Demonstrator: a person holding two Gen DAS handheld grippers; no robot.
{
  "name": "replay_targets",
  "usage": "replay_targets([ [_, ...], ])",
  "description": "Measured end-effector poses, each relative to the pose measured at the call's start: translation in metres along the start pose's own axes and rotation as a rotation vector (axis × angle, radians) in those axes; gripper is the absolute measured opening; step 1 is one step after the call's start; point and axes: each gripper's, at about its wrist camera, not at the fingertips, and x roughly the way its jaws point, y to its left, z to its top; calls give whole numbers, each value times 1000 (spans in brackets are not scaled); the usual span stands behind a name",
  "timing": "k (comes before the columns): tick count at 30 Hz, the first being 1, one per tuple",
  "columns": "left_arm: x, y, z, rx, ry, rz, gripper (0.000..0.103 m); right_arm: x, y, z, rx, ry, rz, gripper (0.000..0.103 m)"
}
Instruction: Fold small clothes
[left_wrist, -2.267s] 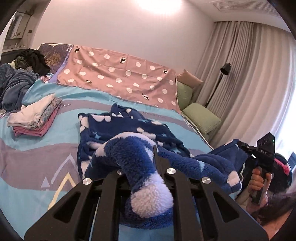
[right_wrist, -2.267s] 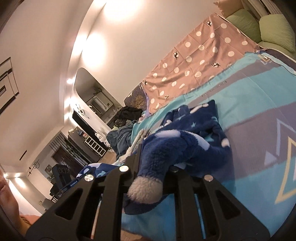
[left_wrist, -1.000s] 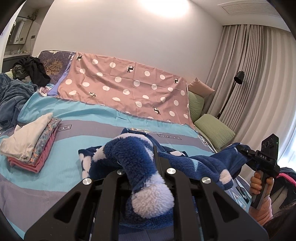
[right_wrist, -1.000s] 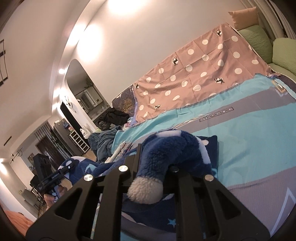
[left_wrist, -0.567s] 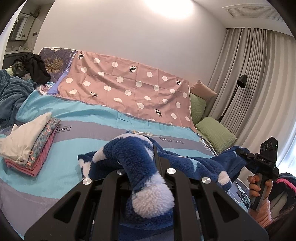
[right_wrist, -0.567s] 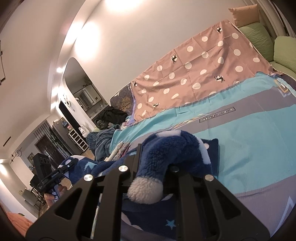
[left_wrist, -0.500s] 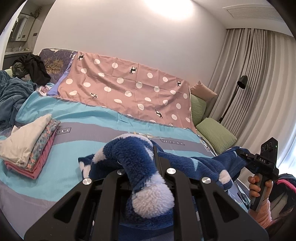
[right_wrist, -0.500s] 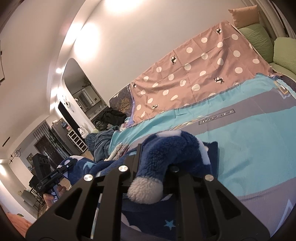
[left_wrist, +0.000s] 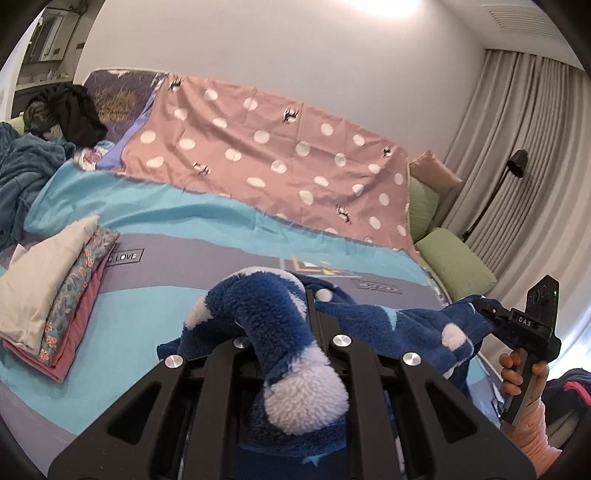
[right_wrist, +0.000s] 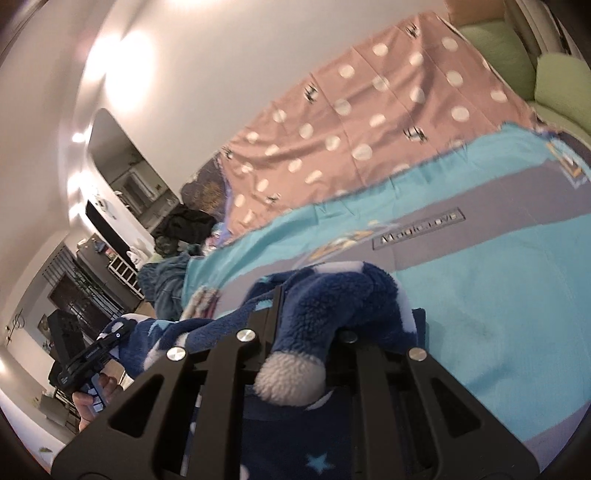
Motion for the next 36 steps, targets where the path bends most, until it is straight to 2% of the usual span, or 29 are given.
replay_targets([
  [8,69,25,-7,-9,98,70,12,66,-33,-3,27,115,-102,13],
  [11,98,42,-18,-42,161,87,12,85,-49,-7,63,159,-126,14],
  [14,112,53,-27,-74,204,80,15,94,-59,-12,94,188,-127,15],
  [17,110,57,-30,-95,206,58,16,92,-59,-14,94,191,-123,16],
  [19,103,56,-28,-97,191,46,19,87,-54,-13,90,188,-117,22],
  [21,97,51,-27,-96,185,36,25,79,-49,-13,89,183,-90,50],
  [22,91,49,-26,-101,182,20,34,73,-45,-13,83,177,-72,52],
  [23,85,46,-26,-114,177,-3,38,68,-40,-14,63,174,-65,52],
  [25,76,39,-27,-123,175,-35,41,61,-32,-16,18,177,-68,52],
  [28,67,28,-31,-93,197,-60,41,56,-25,-19,-18,186,-63,40],
  [30,72,24,-33,-82,231,-70,41,61,-24,-18,-25,191,-71,15],
  [31,78,23,-33,-78,239,-53,40,66,-24,-17,-22,195,-74,12],
  [32,83,23,-31,-80,242,-43,36,71,-26,-14,-9,191,-72,10],
  [33,89,25,-26,-87,240,-36,26,74,-27,-11,7,182,-70,9],
  [35,100,34,-8,-120,189,-12,21,84,-33,4,51,142,-66,9],
  [36,106,39,0,-136,169,-3,20,88,-37,10,66,117,-78,13],
])
